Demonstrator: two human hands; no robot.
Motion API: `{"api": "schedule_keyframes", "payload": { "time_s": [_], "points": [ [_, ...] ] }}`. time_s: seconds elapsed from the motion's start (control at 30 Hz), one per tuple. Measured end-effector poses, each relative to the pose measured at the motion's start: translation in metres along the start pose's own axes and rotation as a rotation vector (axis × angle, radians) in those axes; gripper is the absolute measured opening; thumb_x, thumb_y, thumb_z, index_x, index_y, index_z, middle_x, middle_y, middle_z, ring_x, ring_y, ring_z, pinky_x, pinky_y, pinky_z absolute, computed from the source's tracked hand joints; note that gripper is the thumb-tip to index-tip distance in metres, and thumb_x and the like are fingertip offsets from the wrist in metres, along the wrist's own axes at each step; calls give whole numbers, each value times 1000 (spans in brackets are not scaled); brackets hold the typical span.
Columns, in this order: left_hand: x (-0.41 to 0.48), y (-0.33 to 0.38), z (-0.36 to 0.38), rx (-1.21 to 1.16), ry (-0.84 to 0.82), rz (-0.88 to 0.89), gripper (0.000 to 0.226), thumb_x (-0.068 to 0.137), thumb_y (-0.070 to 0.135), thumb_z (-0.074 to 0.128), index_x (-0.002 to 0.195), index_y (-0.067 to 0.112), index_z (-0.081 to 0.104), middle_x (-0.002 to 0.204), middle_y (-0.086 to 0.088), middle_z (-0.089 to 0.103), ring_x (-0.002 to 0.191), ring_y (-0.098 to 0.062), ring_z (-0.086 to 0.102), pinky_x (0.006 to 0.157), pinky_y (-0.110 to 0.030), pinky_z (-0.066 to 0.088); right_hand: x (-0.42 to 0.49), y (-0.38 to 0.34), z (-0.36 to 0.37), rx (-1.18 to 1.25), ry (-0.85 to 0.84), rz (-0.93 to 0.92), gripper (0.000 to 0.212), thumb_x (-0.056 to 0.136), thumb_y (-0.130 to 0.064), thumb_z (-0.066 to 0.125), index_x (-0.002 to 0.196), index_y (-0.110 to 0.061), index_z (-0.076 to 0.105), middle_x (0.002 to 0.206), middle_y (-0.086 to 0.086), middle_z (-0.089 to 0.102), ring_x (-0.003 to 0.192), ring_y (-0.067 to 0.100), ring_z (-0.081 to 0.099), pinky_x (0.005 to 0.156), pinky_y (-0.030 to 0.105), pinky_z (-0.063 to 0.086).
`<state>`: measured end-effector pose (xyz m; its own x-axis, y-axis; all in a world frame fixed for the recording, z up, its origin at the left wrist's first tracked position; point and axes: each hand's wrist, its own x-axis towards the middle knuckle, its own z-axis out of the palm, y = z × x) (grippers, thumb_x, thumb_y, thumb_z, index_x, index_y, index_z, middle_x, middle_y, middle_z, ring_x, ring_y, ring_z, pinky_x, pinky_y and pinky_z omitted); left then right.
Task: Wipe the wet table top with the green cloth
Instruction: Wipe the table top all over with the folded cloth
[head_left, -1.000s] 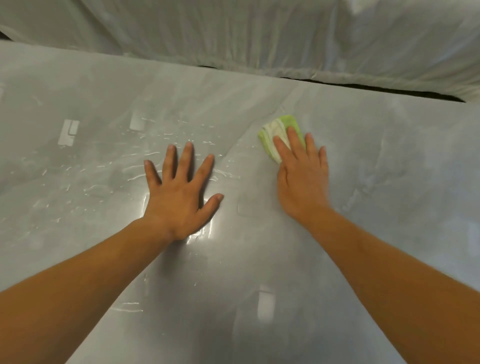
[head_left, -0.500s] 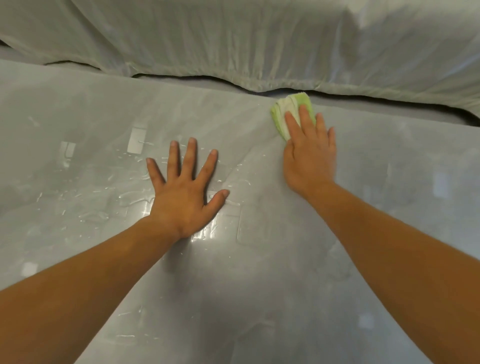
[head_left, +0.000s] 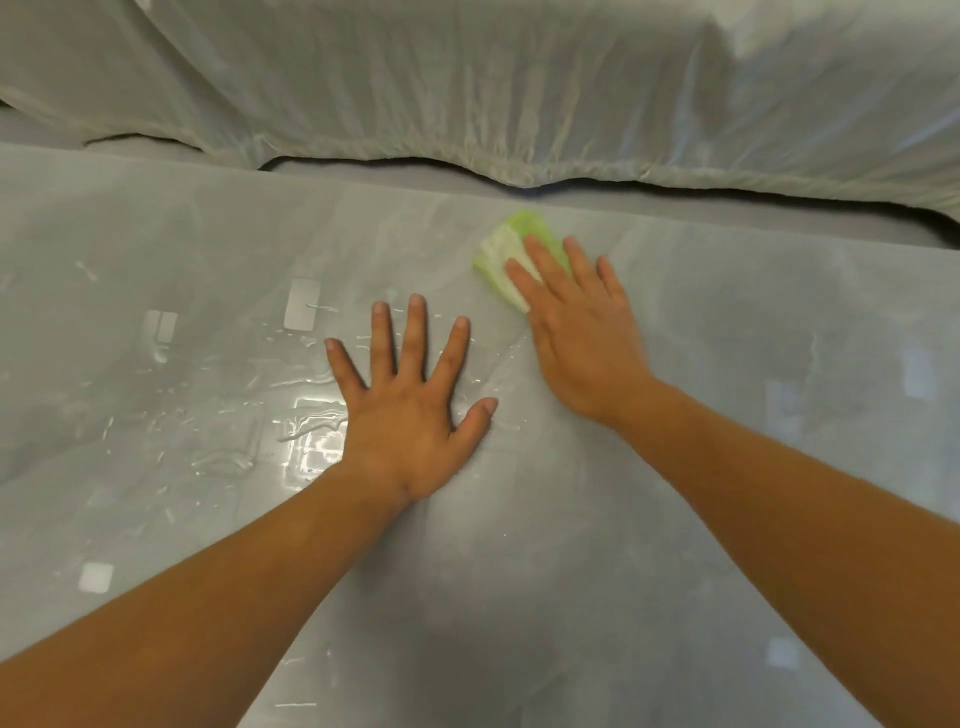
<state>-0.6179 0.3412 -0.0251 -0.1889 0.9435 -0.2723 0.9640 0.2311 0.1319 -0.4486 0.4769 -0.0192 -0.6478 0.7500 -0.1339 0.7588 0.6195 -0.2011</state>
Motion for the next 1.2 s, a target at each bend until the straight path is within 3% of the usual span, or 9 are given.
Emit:
{"api": "schedule_keyframes", "payload": {
  "time_s": [0.1,0.27,0.47,0.6,0.7,0.87,0.93,1.07,1.2],
  "points": [
    [0,-1,-3,-23,-24,6,77,92,75,10,156,39,-9,165,-4,-22,146,-33,-31,110,-72,-11,2,17,-10,18,-69,-95,53,104,-24,31,156,-30,23,167,-5,13,153,30,9,123,52,6],
    [-1,-11,-15,-179,-50,14,76,93,74,8,155,35,-14,164,-4,-25,145,-24,-34,114,-64,-14,40,-25,-6,66,71,281,55,102,-24,32,156,-29,24,167,-2,13,152,33,12,122,54,10],
    [-26,-47,-20,-76,-70,59,79,94,70,12,158,26,-5,165,-9,-20,148,-29,-29,117,-61,-12,-34,-52,8,51,-44,-15,53,102,-34,30,155,-32,29,166,-5,18,153,28,12,123,50,9],
    [-33,-62,-16,-43,-89,115,77,94,70,11,158,29,-5,165,-6,-22,147,-28,-30,117,-62,-11,5,-36,3,85,44,221,51,103,-30,33,154,-32,27,166,-3,15,153,32,11,122,51,7],
    [-33,-64,-15,-69,-86,132,77,95,68,13,158,28,-6,164,-5,-24,146,-27,-33,116,-61,-14,0,-70,12,90,112,358,52,103,-29,33,155,-29,26,167,0,13,152,35,10,122,54,11],
    [-39,-74,-17,-220,-70,190,72,97,64,13,159,26,10,166,-4,-15,148,-21,-28,117,-55,-17,-68,-88,22,43,-44,2,53,102,-33,30,155,-33,26,166,-5,12,154,29,10,123,52,10],
    [-42,-80,-19,-229,-53,209,72,97,64,13,157,24,18,167,-5,-7,150,-20,-22,119,-53,-14,-49,-64,14,38,-34,40,51,103,-34,30,154,-34,27,166,-6,14,153,30,12,123,54,11],
    [-59,-80,-16,-203,-24,207,70,98,61,17,156,22,22,167,-10,-1,152,-24,-15,120,-50,-13,-22,-80,15,129,90,370,51,104,-28,36,154,-31,29,166,0,15,152,35,13,121,54,11],
    [-84,-72,-11,-177,-57,187,71,98,61,16,158,23,16,167,-9,-7,151,-25,-20,120,-54,-9,-98,-122,36,76,40,67,53,102,-27,35,154,-33,28,166,-2,15,153,31,13,121,55,16]
  ]
}}
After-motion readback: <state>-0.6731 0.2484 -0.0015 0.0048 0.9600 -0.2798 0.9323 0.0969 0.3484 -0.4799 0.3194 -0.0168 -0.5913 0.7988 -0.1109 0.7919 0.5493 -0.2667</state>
